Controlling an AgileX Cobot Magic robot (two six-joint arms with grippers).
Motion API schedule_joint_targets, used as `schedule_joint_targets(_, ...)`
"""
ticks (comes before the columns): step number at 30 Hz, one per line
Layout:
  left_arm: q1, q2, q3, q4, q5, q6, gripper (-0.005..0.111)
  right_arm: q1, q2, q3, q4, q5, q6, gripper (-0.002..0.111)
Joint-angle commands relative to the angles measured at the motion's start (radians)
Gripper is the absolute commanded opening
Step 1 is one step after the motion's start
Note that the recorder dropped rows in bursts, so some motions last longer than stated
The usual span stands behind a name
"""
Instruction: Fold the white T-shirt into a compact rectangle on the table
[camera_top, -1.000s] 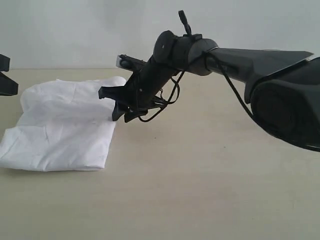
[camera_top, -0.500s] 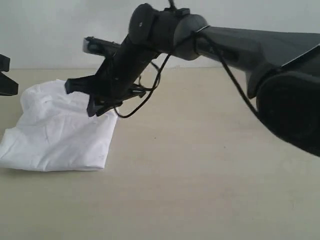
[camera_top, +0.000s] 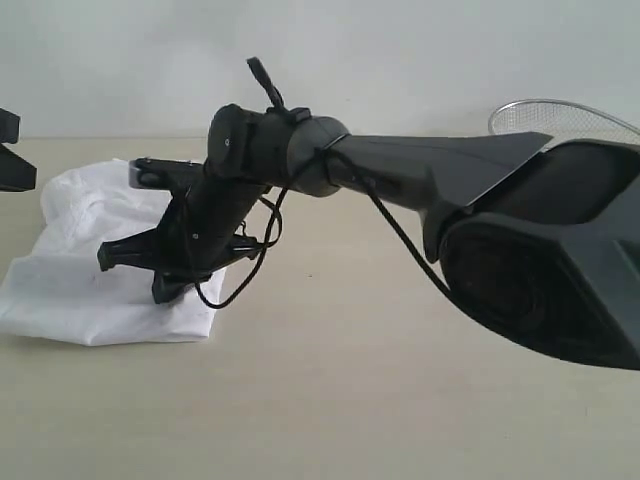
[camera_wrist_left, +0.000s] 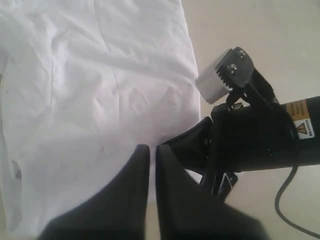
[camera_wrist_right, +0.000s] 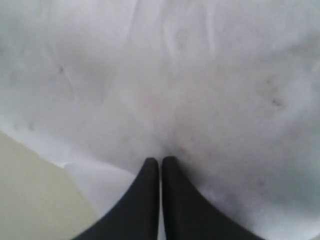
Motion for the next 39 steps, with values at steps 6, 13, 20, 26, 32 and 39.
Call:
schedule_joint_targets(6,0.005,-0.060,-0.005,-0.004,0.037,0.004,0.004,0.014,-0.140,-0.002,-0.041,-0.012,-0.014,0.000)
schedule_joint_targets(13,0.005,-0.094,-0.005,-0.051,0.087,-0.032,0.004,0.019,-0.253,0.137,-0.091,-0.040,-0.029,0.000)
schedule_joint_targets(20,0.005,-0.157,-0.003,-0.050,0.137,-0.033,0.004,0.019,-0.488,0.542,-0.089,-0.292,-0.063,0.000)
schedule_joint_targets(26,0.005,-0.235,0.029,-0.050,0.149,-0.058,0.004,0.019,-0.741,0.898,-0.089,-0.488,-0.088,0.000)
schedule_joint_targets(32,0.005,-0.334,0.096,-0.081,0.160,-0.100,0.004,0.019,-0.977,1.147,-0.089,-0.638,-0.077,0.000)
schedule_joint_targets(39,0.005,-0.487,0.191,-0.150,0.162,-0.100,0.004,0.019,-1.135,1.316,-0.089,-0.769,-0.043,0.000)
